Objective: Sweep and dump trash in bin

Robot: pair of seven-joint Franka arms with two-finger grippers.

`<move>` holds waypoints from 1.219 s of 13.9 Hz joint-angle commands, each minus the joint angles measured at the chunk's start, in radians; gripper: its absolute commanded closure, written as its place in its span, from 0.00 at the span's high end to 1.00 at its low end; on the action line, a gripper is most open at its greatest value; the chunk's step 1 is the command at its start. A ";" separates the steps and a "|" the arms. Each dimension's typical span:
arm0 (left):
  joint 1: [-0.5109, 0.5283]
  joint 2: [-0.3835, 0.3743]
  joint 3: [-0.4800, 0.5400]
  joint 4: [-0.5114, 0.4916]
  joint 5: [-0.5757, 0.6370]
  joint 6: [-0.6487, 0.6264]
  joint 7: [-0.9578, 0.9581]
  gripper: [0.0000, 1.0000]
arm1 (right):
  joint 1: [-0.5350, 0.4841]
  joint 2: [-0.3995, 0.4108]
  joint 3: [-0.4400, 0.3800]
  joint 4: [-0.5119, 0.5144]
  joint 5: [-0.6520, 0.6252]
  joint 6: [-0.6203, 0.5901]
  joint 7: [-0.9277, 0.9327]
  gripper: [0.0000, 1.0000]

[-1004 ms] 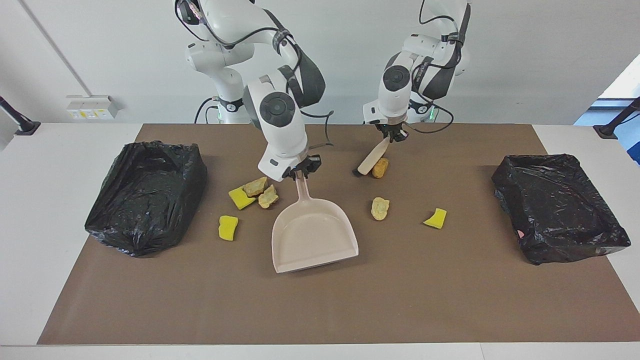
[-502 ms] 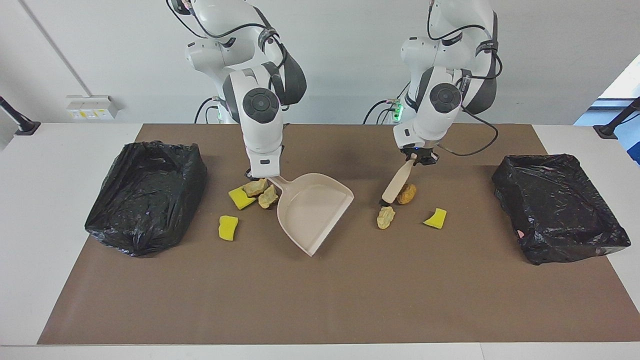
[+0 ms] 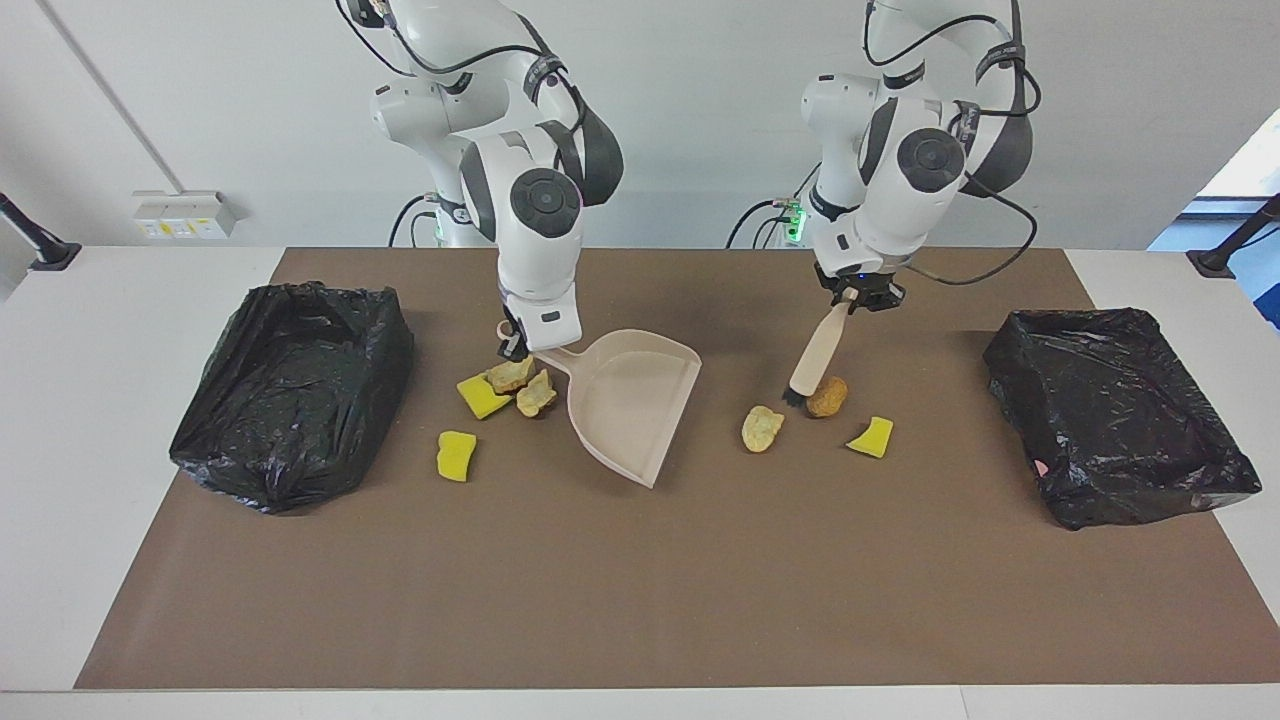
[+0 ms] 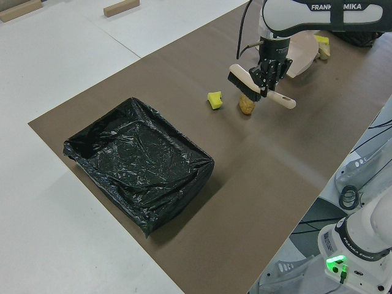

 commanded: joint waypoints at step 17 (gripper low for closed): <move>-0.122 0.147 -0.021 -0.072 0.008 0.266 -0.402 0.00 | 0.044 0.033 0.008 -0.133 0.122 0.243 0.083 0.00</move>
